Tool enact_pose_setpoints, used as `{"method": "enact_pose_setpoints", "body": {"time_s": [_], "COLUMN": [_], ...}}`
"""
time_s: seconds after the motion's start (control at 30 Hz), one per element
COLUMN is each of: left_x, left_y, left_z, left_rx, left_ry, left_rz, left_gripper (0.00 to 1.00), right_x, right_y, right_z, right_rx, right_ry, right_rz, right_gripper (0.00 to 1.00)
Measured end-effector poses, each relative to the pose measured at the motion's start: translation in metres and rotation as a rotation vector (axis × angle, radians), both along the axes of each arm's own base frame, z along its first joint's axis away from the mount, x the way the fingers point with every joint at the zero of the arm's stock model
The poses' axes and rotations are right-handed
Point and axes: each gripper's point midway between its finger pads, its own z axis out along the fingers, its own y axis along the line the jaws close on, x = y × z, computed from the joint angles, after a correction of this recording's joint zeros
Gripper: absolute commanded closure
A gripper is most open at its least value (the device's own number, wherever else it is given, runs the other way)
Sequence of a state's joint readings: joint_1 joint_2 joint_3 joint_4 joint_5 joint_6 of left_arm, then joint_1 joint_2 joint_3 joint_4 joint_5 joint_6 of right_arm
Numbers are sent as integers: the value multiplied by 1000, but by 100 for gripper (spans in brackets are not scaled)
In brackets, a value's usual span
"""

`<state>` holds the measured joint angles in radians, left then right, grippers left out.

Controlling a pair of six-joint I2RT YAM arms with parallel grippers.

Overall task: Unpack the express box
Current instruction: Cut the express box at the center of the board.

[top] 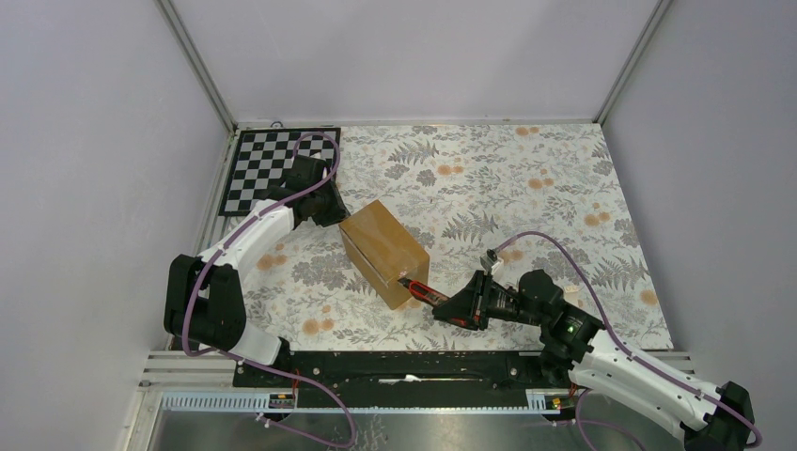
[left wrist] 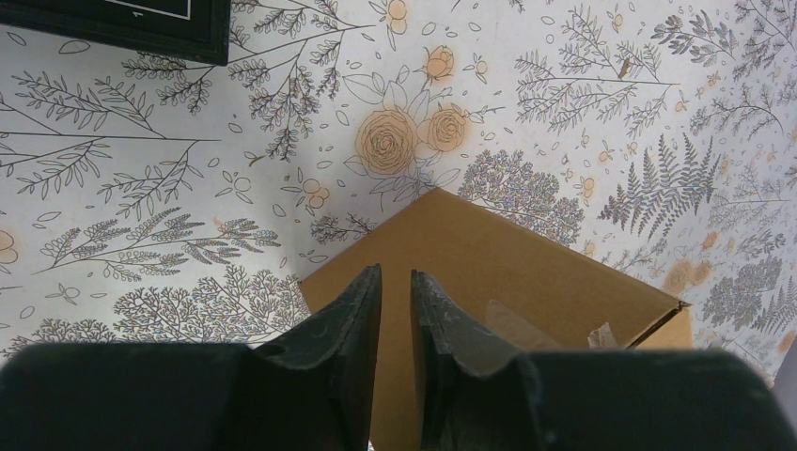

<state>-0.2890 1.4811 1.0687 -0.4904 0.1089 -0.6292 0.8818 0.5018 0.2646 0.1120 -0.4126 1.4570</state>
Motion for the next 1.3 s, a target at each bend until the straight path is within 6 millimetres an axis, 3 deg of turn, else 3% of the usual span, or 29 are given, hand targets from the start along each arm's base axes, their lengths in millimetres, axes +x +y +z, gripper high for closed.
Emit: {"method": "enact_pose_setpoints", "body": {"time_s": [1.17,1.3], "left_x": [-1,-3], "left_y": [-2,-5], "left_z": [-4,-6], "left_rx": [-5,-27], "left_ry": [1,0], "left_rz": [0,10], "left_gripper": [78,83], "right_x": [2,2], "right_y": [2,2], "right_z": [0,-1], "right_rx": [-7,-7], "right_ry": [-4,-3], "right_rz": [2,2], "right_gripper": [100,100]}}
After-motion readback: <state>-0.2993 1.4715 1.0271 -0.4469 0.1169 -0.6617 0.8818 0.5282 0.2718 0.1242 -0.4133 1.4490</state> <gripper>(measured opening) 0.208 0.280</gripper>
